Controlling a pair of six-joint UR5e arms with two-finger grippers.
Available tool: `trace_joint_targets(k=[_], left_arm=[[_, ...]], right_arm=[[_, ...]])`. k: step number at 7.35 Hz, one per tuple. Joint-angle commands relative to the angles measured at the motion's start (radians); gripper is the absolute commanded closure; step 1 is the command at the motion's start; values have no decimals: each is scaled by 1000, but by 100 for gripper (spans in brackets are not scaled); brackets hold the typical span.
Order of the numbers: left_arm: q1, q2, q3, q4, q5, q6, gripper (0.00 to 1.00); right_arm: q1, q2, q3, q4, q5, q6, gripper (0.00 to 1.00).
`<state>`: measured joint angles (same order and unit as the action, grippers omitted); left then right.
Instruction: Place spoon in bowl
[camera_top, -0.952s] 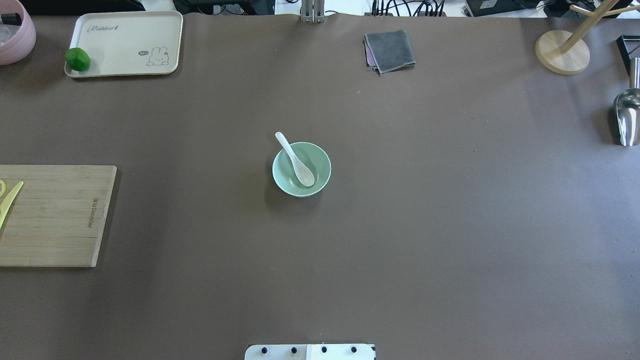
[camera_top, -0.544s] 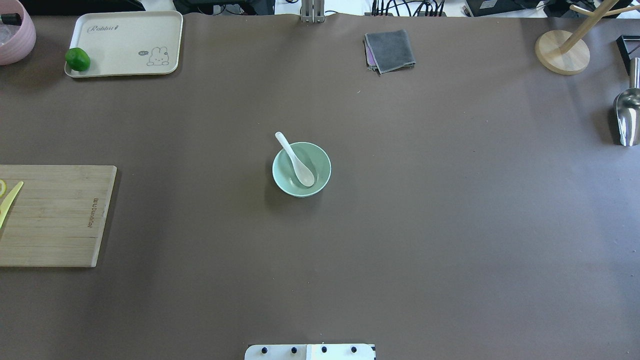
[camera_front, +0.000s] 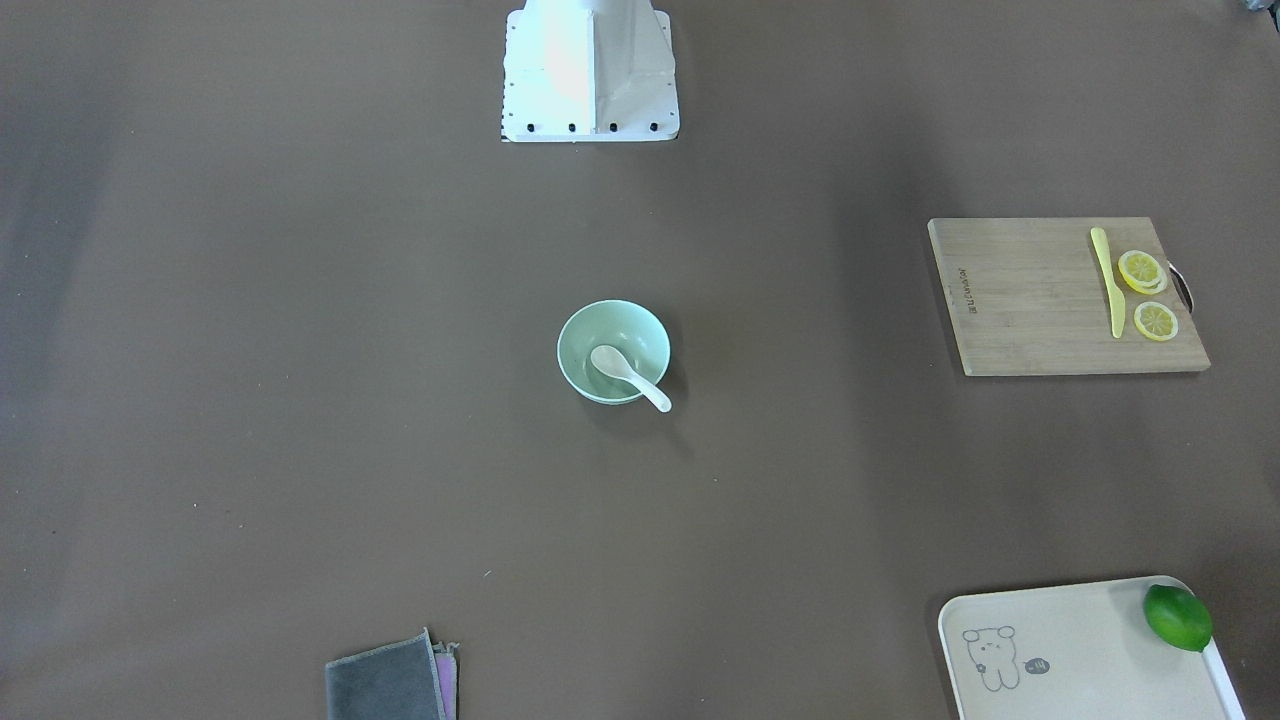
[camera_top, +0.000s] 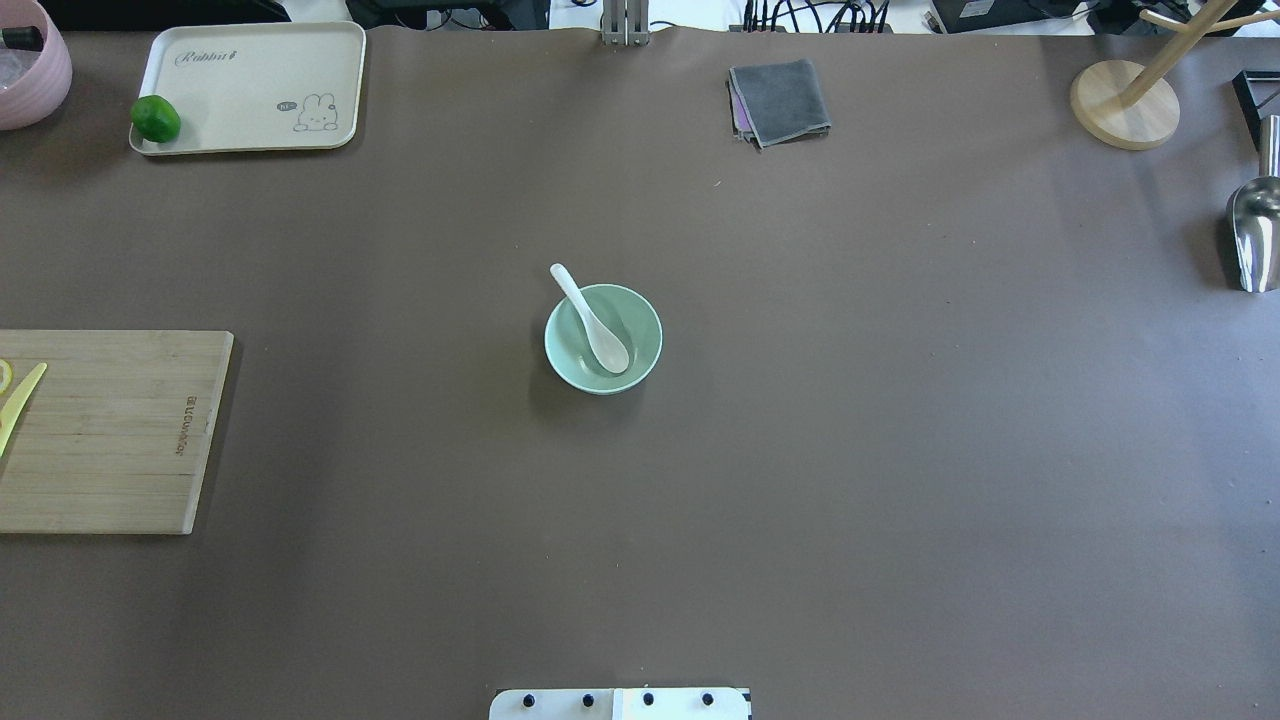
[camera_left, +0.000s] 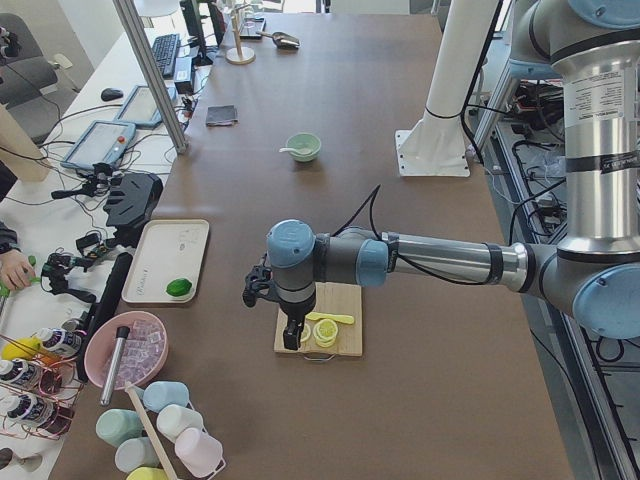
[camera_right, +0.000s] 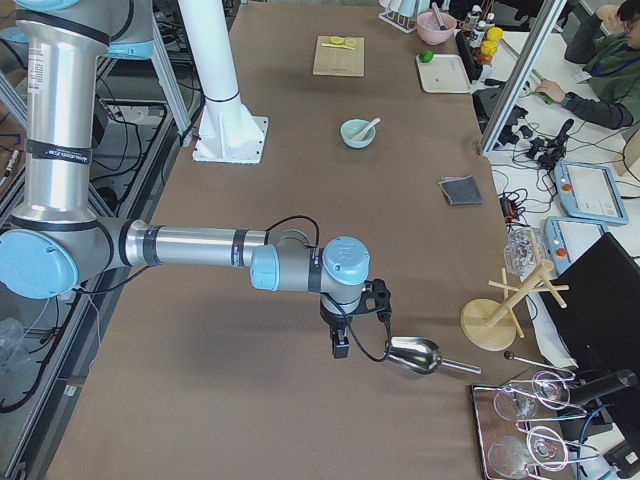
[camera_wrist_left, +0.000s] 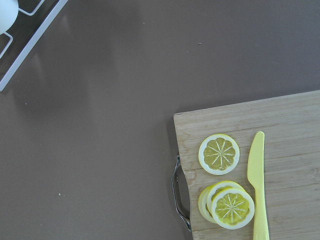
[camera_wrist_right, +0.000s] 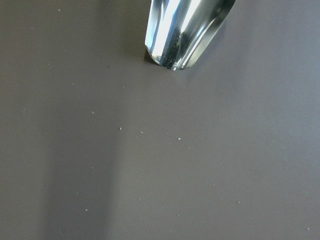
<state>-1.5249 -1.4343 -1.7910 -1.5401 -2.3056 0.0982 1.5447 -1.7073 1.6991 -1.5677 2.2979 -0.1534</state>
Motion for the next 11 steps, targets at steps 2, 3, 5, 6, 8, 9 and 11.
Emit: trace_joint_targets(k=[2,3,5,6,8,9,11], left_arm=[[0,0,-1,0,0,0,2],[0,0,-1,0,0,0,2],[0,-2,-2,-2,0,0,2],[0,-2,-2,0,0,0,2],[0,-3,-2,0,0,0,2],[2,-3,-4,0,0,0,2],[2,-3,-5,0,0,0,2]], right_arm=[[-2,0,1,0,2,0,0],[0,0,1,0,0,0,0],[-2,0,1,0,0,0,0],[-2,0,1,0,0,0,0],[-2,0,2,0,2,0,0],[-2,0,2,0,12,-2,0],[-2,0,2,0,17,-2,0]])
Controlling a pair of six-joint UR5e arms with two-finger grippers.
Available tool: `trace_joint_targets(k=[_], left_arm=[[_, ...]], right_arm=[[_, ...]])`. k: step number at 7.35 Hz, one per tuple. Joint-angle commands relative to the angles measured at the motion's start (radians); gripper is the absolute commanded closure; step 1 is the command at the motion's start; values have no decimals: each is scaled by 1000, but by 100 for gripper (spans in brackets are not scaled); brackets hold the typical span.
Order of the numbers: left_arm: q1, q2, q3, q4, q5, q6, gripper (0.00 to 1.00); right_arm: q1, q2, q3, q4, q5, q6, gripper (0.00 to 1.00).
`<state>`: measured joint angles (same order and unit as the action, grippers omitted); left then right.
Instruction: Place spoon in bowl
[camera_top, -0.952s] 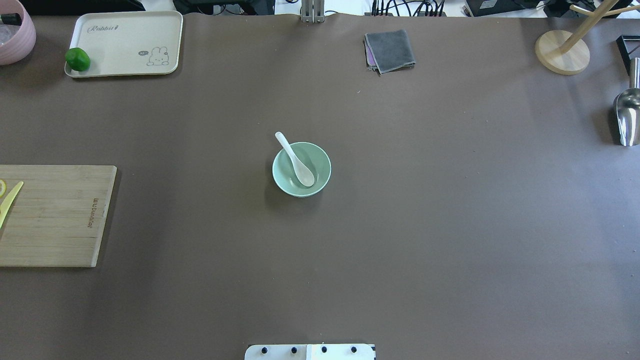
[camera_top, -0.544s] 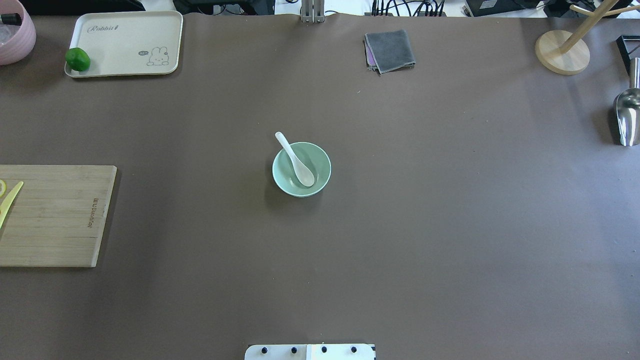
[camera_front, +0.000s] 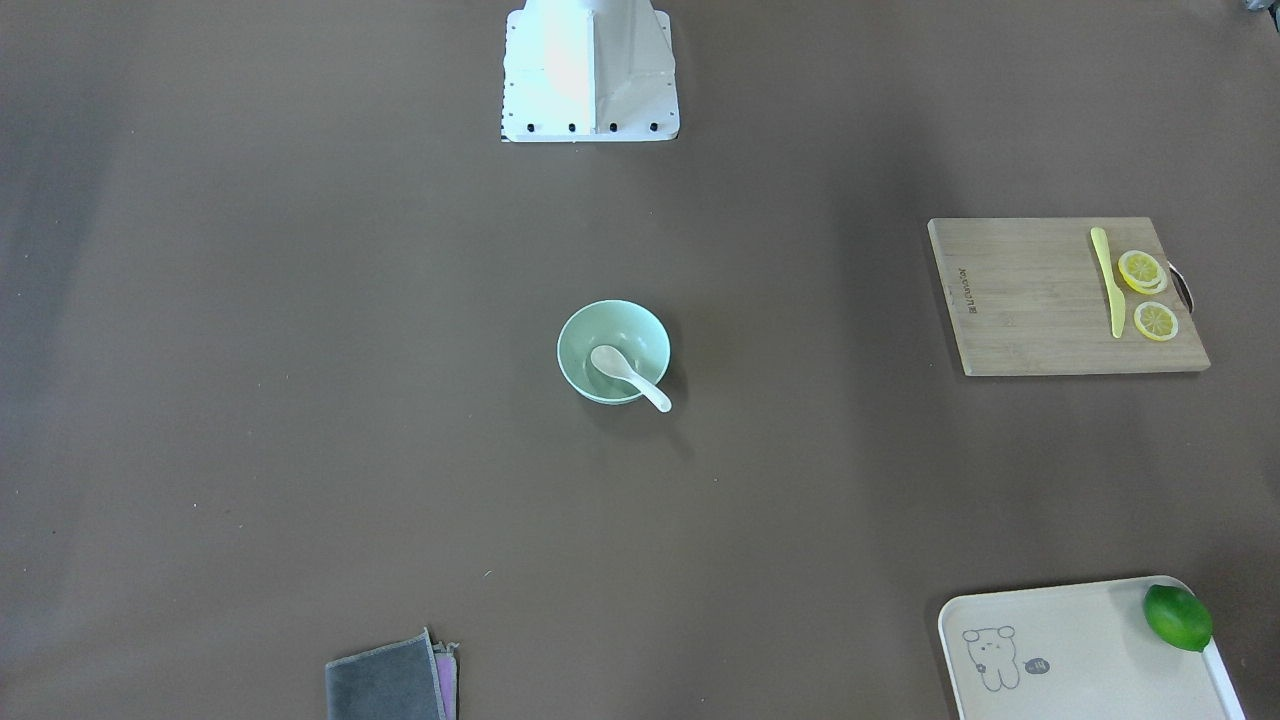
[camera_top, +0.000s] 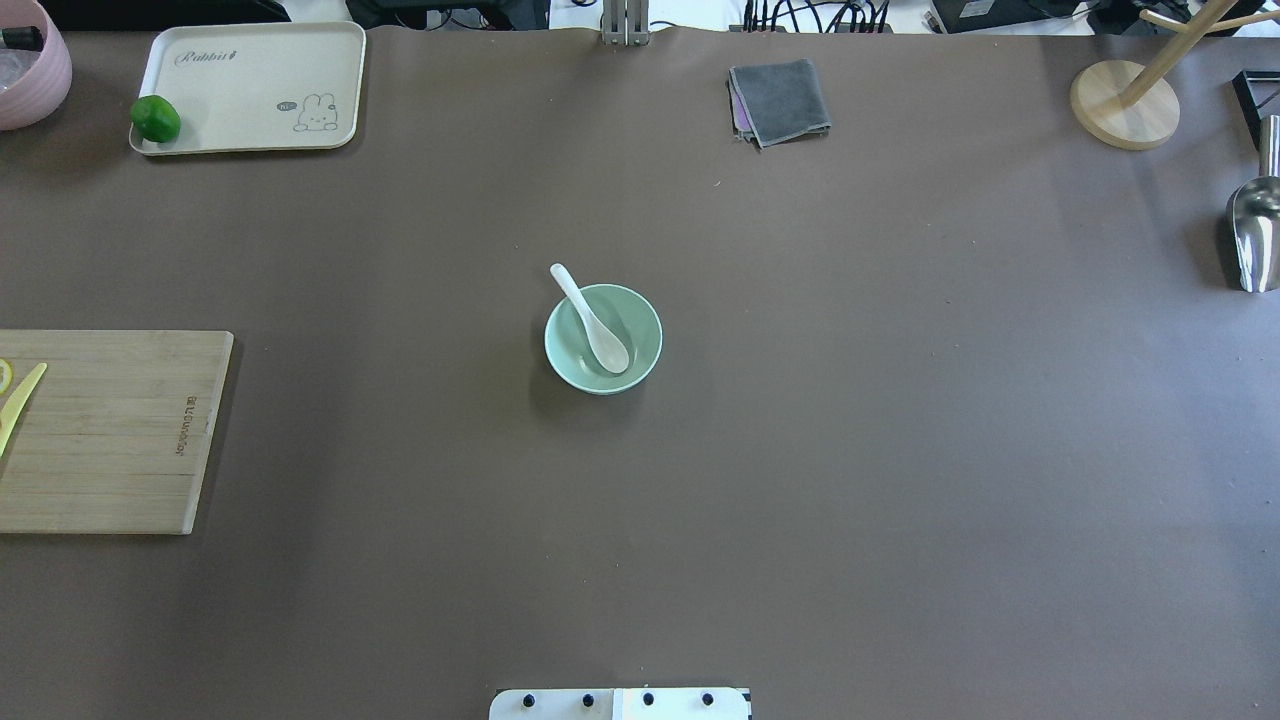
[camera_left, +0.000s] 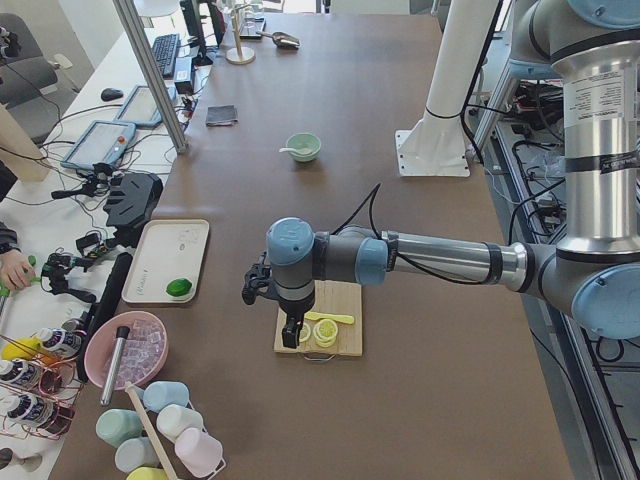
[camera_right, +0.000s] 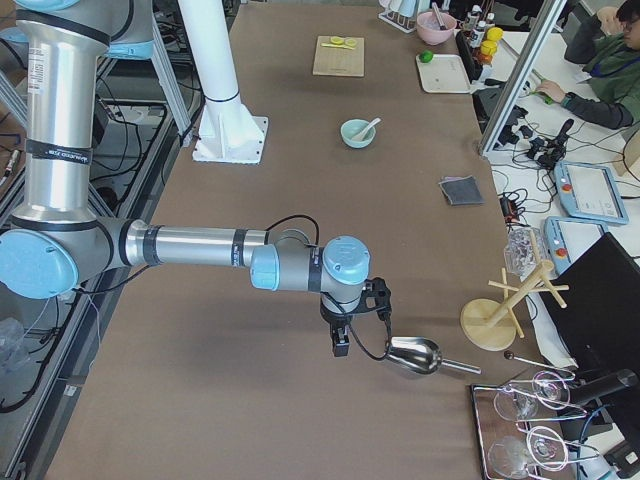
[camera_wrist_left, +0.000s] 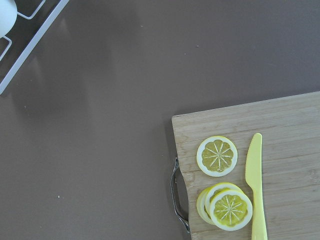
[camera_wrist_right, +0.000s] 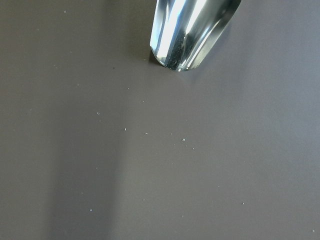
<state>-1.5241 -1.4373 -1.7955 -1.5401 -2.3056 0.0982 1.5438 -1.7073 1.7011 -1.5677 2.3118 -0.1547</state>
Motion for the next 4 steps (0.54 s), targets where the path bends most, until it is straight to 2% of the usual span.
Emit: trace_joint_targets(k=[1,4], left_arm=[[-1,0,-2,0,0,0,2],[-1,1,-8,-2,0,0,2]], right_arm=[[1,0,0,0,3,0,0],[1,0,0,2,5,0,0]])
